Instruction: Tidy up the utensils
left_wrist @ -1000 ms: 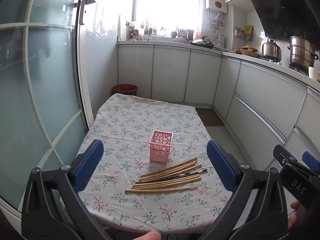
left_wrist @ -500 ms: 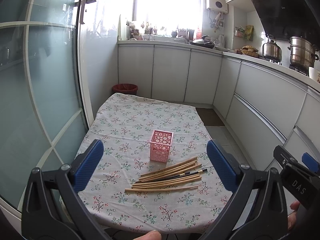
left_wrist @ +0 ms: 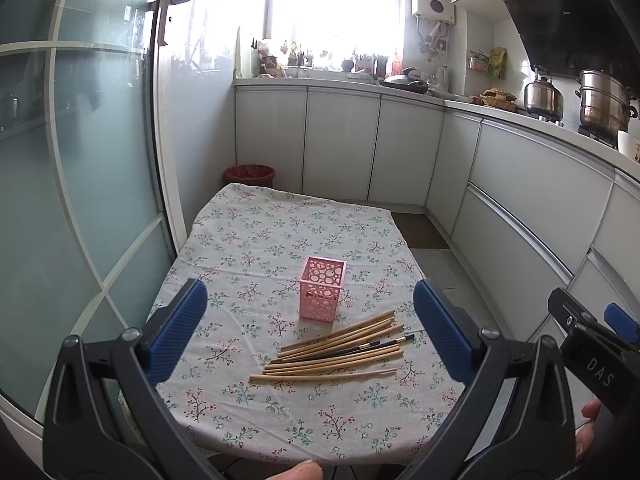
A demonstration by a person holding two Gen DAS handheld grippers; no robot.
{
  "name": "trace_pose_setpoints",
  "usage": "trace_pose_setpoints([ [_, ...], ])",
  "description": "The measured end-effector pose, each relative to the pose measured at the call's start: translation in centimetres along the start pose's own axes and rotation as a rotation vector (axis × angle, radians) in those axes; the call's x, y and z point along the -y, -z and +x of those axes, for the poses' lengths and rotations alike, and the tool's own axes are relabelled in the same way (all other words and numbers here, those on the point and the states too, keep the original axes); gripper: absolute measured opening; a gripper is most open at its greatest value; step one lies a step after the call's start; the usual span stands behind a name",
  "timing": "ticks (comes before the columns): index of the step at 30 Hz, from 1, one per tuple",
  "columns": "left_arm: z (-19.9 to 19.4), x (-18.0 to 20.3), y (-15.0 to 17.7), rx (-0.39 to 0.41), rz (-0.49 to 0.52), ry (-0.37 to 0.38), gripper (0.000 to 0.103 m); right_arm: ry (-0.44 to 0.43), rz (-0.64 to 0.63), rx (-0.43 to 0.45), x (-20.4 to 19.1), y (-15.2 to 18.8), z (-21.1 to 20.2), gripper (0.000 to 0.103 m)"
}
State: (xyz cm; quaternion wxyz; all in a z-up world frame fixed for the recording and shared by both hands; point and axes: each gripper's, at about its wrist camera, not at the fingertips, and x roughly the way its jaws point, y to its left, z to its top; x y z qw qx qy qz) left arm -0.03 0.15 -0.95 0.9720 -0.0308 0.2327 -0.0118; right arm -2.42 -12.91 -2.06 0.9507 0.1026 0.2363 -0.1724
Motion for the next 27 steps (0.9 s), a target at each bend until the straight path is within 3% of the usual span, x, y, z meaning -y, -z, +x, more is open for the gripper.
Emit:
trace_pose_setpoints([
  [20,1.3,0.6,0.0,-0.036,0.026,0.0,0.102,-0.008,0.015,-0.027,0.3,0.2,1.0,0.103],
  [22,2.4,0.7,-0.1,-0.076,0.051,0.016,0.102,-0.068,0.065,-0.083,1.2,0.2,2.4,0.103],
  [25,6.1,1.2,0.0,-0.243,0.124,0.117,0.102,-0.2,0.156,-0.243,2.6,1.0,6.0,0.103],
  [27,8.6,1.6,0.6,-0.357,0.165,0.186,0.102,-0.216,0.197,-0.364,3.2,2.1,9.0,0.103],
])
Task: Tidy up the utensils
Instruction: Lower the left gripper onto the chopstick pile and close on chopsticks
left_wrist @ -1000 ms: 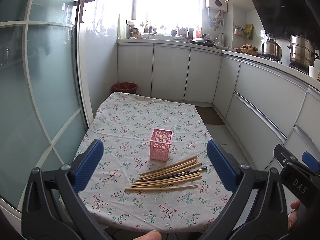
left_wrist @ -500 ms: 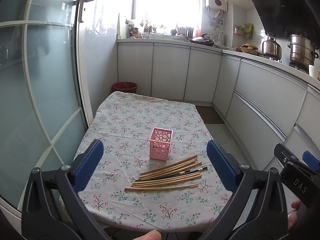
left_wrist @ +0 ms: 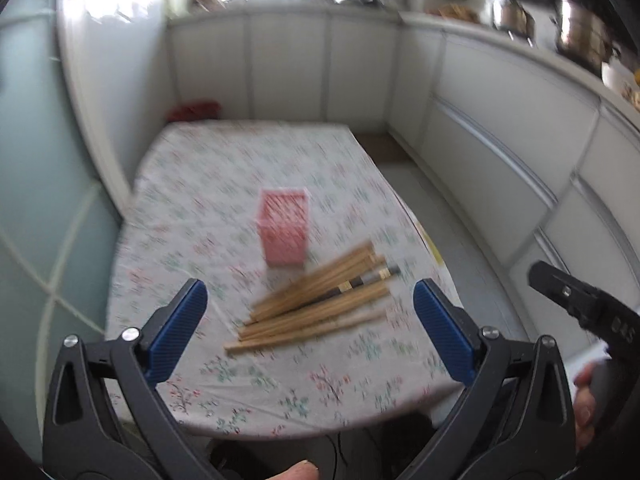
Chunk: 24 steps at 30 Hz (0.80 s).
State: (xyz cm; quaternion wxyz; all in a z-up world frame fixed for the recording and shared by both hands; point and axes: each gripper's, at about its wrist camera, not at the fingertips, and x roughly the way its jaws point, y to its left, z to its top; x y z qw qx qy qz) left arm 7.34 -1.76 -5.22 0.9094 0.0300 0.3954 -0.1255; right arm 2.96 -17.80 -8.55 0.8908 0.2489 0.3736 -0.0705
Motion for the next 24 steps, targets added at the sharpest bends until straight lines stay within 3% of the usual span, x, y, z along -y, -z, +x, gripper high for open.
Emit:
trace_pose_setpoints([
  [5,5.1,0.4,0.1,-0.142,0.096,-0.003,0.102,0.136,0.038,-0.062,2.7,0.0,4.8,0.103],
  [8,8.3,0.7,0.1,-0.254,0.125,0.041,0.102,0.169,0.054,-0.089,4.0,-0.4,7.0,0.103],
  [10,10.4,1.5,0.0,-0.326,0.154,0.089,0.102,0.166,0.075,-0.12,4.9,-0.6,8.5,0.103],
  [13,13.6,3.2,-0.8,-0.481,0.195,0.229,0.102,0.152,0.129,-0.154,6.6,-0.8,10.4,0.103],
  [15,15.5,4.3,-1.5,-0.54,0.214,0.271,0.102,0.158,0.176,-0.159,8.2,-0.8,11.5,0.103],
  [21,22.3,7.2,-4.8,-0.675,0.252,0.291,0.102,0.138,0.299,-0.229,12.2,-1.0,14.9,0.103],
  [24,26.1,8.3,-6.5,-0.692,0.241,0.287,0.102,0.104,0.343,-0.285,13.1,-1.0,16.4,0.103],
])
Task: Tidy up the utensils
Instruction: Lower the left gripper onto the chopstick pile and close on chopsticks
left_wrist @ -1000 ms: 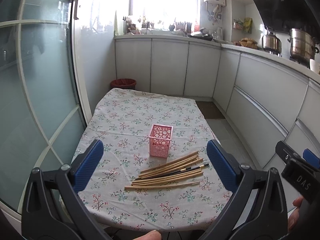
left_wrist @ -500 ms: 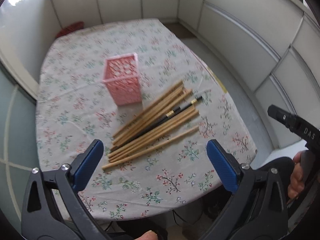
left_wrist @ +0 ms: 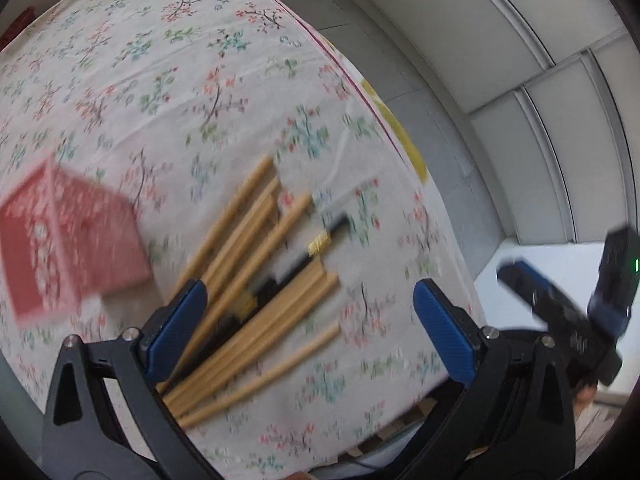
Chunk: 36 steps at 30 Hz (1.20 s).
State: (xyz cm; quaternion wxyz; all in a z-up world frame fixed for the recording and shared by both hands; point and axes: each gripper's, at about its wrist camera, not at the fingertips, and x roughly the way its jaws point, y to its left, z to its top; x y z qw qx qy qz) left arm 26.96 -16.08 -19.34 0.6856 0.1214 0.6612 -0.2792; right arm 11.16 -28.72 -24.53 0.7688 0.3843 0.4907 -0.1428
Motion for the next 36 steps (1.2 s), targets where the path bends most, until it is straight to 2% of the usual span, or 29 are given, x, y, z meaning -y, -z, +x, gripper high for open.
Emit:
trace_pose_setpoints([
  [2,1.2,-0.5,-2.2,-0.009,-0.018,-0.031,0.097,-0.022,0.012,-0.025,0.1,-0.3,0.6,0.103],
  [4,2.3,-1.0,-4.1,-0.034,-0.025,-0.068,0.078,-0.029,0.018,-0.043,0.1,-0.5,1.1,0.103],
  [6,3.5,-1.6,-5.4,-0.073,-0.037,-0.085,0.064,-0.041,0.03,-0.059,0.2,-0.7,1.4,0.103],
  [9,4.3,-1.7,-6.3,-0.085,-0.022,-0.117,0.06,-0.06,0.053,-0.085,0.4,-0.9,2.0,0.103],
  [12,5.3,-1.5,-6.6,-0.112,0.007,-0.145,0.05,-0.066,0.065,-0.103,0.3,-1.1,2.5,0.103],
  [13,5.6,-1.4,-6.7,-0.115,0.017,-0.157,0.049,-0.068,0.067,-0.108,0.3,-1.1,2.6,0.103],
  [18,5.3,-1.7,-6.5,-0.102,0.026,-0.175,0.041,-0.073,0.073,-0.124,0.2,-1.2,2.9,0.103],
  [21,5.2,-2.3,-5.4,-0.09,0.046,-0.191,0.041,-0.064,0.065,-0.121,0.1,-1.1,2.8,0.103],
  [24,5.0,-2.3,-3.7,-0.045,0.037,-0.197,0.04,-0.046,0.044,-0.114,-0.4,-0.9,2.8,0.103],
  [26,4.7,-2.0,-2.4,-0.018,0.023,-0.194,0.031,-0.034,0.023,-0.116,-0.8,-0.7,2.9,0.103],
  [27,4.4,-1.8,-1.5,-0.005,0.019,-0.191,0.018,-0.026,0.011,-0.117,-1.1,-0.6,3.0,0.103],
  [30,3.6,-0.9,0.5,0.048,-0.013,-0.192,0.018,0.003,-0.031,-0.117,-1.8,-0.1,3.0,0.103],
  [36,0.1,-0.6,4.9,0.151,-0.085,-0.08,0.018,0.048,-0.067,-0.107,-2.2,0.6,2.9,0.103],
])
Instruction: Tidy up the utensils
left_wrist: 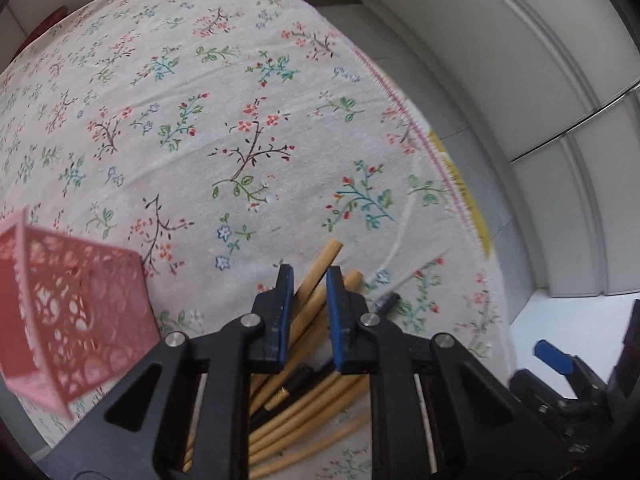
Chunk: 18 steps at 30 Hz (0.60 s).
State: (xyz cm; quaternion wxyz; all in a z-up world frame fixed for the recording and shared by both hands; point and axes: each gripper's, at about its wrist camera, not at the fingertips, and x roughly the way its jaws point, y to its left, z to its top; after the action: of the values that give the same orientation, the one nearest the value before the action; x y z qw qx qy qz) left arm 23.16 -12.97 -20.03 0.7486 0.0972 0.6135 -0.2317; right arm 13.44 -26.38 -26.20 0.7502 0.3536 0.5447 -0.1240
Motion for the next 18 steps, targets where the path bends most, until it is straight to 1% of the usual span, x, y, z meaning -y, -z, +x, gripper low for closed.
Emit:
trace_pose_setpoints([
  [3,-2.9,-0.6,2.0,0.053,-0.019,0.018,0.018,0.02,-0.016,0.009,-0.4,0.2,0.0,0.103],
  [6,-6.5,-1.3,4.5,0.11,-0.035,0.052,0.018,-0.022,-0.009,-0.026,-0.7,0.3,0.6,0.103],
  [8,-8.8,-0.8,5.3,0.147,-0.041,0.059,0.018,-0.044,-0.001,-0.062,-0.9,0.7,1.4,0.103],
  [9,-10.0,-1.2,6.4,0.167,-0.055,0.067,0.018,-0.048,0.005,-0.07,-1.1,0.8,1.6,0.103],
  [11,-10.9,-1.6,6.9,0.2,-0.067,0.07,0.017,-0.073,0.013,-0.083,-1.5,1.2,1.8,0.103],
  [13,-11.6,-2.0,7.7,0.246,-0.068,0.084,0.017,-0.062,0.026,-0.059,-2.2,1.7,1.6,0.103],
  [14,-12.6,-2.4,8.5,0.272,-0.072,0.088,0.017,-0.057,0.036,-0.053,-2.6,2.0,1.6,0.103],
  [16,-14.2,-3.1,10.2,0.337,-0.073,0.099,0.015,-0.059,0.071,-0.072,-3.2,2.6,1.9,0.101],
  [18,-16.6,-3.6,12.5,0.419,-0.068,0.11,0.013,-0.046,0.082,-0.082,-4.4,3.2,2.0,0.1],
])
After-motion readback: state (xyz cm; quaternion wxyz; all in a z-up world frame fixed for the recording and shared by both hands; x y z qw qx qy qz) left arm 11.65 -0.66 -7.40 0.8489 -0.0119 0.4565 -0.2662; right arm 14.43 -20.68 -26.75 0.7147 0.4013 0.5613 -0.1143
